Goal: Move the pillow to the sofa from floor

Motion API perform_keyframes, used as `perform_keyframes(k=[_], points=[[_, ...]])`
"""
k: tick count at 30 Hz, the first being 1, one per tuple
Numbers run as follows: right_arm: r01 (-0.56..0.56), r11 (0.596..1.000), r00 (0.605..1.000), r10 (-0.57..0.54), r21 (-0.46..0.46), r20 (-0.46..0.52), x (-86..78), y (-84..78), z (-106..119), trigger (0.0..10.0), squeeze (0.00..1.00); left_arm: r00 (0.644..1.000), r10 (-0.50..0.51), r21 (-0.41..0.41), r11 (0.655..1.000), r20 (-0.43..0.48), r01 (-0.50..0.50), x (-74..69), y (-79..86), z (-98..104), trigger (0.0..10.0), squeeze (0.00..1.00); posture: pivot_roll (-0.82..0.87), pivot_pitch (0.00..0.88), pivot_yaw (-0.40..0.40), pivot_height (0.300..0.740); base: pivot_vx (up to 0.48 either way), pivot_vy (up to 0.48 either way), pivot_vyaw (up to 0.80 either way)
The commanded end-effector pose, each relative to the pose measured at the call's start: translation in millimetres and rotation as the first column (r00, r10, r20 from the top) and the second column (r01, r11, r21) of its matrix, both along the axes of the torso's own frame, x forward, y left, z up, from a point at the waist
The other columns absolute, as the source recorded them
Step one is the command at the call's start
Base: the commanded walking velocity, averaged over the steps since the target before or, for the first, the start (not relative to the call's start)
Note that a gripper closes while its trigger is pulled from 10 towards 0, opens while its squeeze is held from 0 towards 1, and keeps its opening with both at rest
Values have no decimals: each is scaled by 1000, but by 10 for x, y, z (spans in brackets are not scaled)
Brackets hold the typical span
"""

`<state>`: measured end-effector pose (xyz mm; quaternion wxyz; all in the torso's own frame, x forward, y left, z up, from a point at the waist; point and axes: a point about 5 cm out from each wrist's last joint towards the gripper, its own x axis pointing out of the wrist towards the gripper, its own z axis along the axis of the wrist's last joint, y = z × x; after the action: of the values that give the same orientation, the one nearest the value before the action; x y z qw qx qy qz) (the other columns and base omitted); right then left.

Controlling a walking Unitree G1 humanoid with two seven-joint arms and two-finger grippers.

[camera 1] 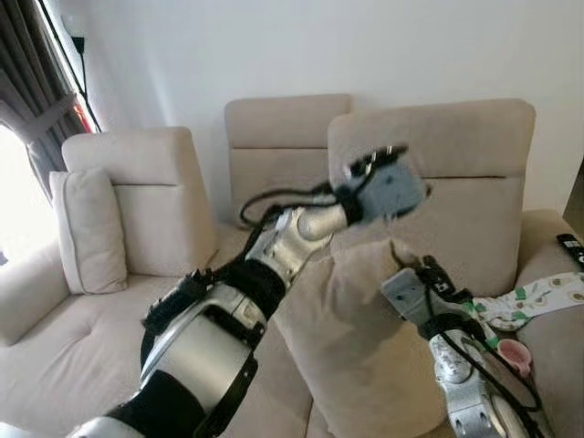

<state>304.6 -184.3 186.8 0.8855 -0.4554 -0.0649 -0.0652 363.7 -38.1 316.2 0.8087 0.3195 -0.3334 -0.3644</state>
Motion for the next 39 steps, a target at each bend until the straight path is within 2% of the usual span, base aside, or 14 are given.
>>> perform_keyframes(k=[1, 10, 18, 19, 24, 27, 28, 30, 31, 32, 34, 35, 38, 39], points=[[-5, 1000, 999, 6, -9, 34, 8, 34, 49, 10000, 0, 998, 38, -22, 999, -51, -39, 68, 95, -102, 10000, 0, -134, 0, 152, 740, 0, 0, 0], [-23, 999, 996, 20, -32, -89, 18, 41, -169, 10000, 0, 997, 36, -69, 997, -64, -40, 61, 101, -131, 10000, 0, -128, 0, 146, 740, 0, 0, 0], [98, 995, 986, -101, -34, -135, 58, -212, -274, 10000, 0, 995, 30, -60, 998, -90, -35, 65, 94, -175, 10000, 0, -126, 0, 148, 740, 0, 0, 0], [164, 986, 981, -165, -13, -103, 65, -320, -241, 10000, 0, 991, 19, -27, 999, -134, -23, 65, 76, -265, 10000, 0, -128, 0, 153, 740, 0, 0, 0], [237, 971, 971, -235, 28, -49, 68, -442, -173, 10000, 0, 965, 7, -31, 999, -261, -16, 76, 65, -435, 10000, 0, -129, 0, 155, 740, 0, 0, 0], [279, 959, 960, -279, 37, -22, 81, -536, -144, 10000, 0, 919, 14, -61, 997, -393, -41, 96, 88, -630, 10000, 0, -131, 0, 157, 740, 0, 0, 0], [279, 959, 960, -279, 37, -22, 81, -536, -144, 10000, 0, 919, 14, -61, 997, -393, -41, 96, 88, -630, 10000, 0, -131, 0, 157, 740, 0, 0, 0], [291, 956, 957, -290, 28, -26, 121, -607, -152, 10000, 0, 828, 48, -76, 991, -559, -109, 143, 172, -887, 10000, 0, -124, 0, 156, 740, 0, 0, 0], [291, 956, 957, -290, 28, -26, 121, -607, -152, 10000, 0, 828, 48, -76, 991, -559, -109, 143, 172, -887, 10000, 0, -124, 0, 156, 740, 0, 0, 0], [285, 958, 958, -284, 25, -33, 139, -624, -154, 10000, 0, 777, 61, -72, 988, -627, -135, 158, 213, -1001, 10000, 0, -121, 0, 155, 740, 0, 0, 0], [285, 958, 958, -284, 25, -33, 139, -624, -154, 10000, 0, 777, 61, -72, 988, -627, -135, 158, 213, -1001, 10000, 0, -121, 0, 155, 740, 0, 0, 0], [273, 962, 961, -272, 26, -41, 159, -629, -153, 10000, 0, 727, 63, -78, 984, -683, -158, 167, 252, -1095, 10000, 0, -114, 0, 152, 740, 0, 0, 0], [273, 962, 961, -272, 26, -41, 159, -629, -153, 10000, 0, 727, 63, -78, 984, -683, -158, 167, 252, -1095, 10000, 0, -114, 0, 152, 740, 0, 0, 0], [255, 967, 966, -253, 24, -50, 184, -614, -157, 10000, 0, 687, 61, -93, 978, -724, -185, 175, 291, -1160, 10000, 0, -109, 0, 150, 740, 0, 0, 0]])
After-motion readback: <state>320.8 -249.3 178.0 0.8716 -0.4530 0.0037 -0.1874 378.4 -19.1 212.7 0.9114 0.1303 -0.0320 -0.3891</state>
